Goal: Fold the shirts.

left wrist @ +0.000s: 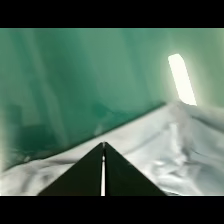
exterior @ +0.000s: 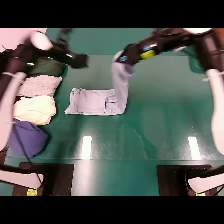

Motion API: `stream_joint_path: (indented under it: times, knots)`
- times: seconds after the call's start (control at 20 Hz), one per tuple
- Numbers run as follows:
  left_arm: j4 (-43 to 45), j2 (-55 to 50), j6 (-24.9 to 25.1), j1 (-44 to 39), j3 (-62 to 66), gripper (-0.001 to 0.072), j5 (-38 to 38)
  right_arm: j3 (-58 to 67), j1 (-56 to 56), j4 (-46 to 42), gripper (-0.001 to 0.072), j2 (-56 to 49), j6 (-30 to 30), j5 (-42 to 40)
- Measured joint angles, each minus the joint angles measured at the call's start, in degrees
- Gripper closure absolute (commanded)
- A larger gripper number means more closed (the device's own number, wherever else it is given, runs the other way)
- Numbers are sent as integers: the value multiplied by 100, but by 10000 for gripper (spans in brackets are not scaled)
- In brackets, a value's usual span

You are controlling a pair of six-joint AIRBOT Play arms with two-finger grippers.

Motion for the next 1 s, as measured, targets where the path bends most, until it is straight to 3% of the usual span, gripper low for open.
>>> stream_joint_path:
  times: [0.05,0.15,0.2,0.3,0.4,0.45,0.7,0.75,0.8,0.85,1.0]
  knots:
    - [103,240,2,254,9,683,-52,90,262,120,644,-236,-72,-208]
    - [251,662,7,732,11,683,-184,133,756,295,146,-684,-264,-699]
    - [299,828,7,940,15,683,-221,118,949,321,100,-861,-369,-920]
    - [378,1078,7,1285,17,683,-345,90,1169,404,209,-1117,-509,-1191]
    - [407,1217,7,1480,17,683,-476,68,1154,422,238,-1204,-575,-1132]
    - [407,1261,11,1545,17,683,-533,31,1075,409,290,-1187,-573,-986]
    - [409,1346,92,1683,15,683,-730,-1163,227,-227,290,-516,-302,-363]
    - [407,1353,94,1694,15,683,-754,-1558,13,-348,235,-334,-216,-341]
    - [391,1353,96,1698,15,683,-772,-2015,-227,-407,110,-138,-146,-354]
    - [352,1353,98,1705,15,683,-798,-2444,-428,-466,65,20,-79,-424]
    - [201,1353,111,1709,13,683,-804,-3552,-946,-409,67,271,72,-750]
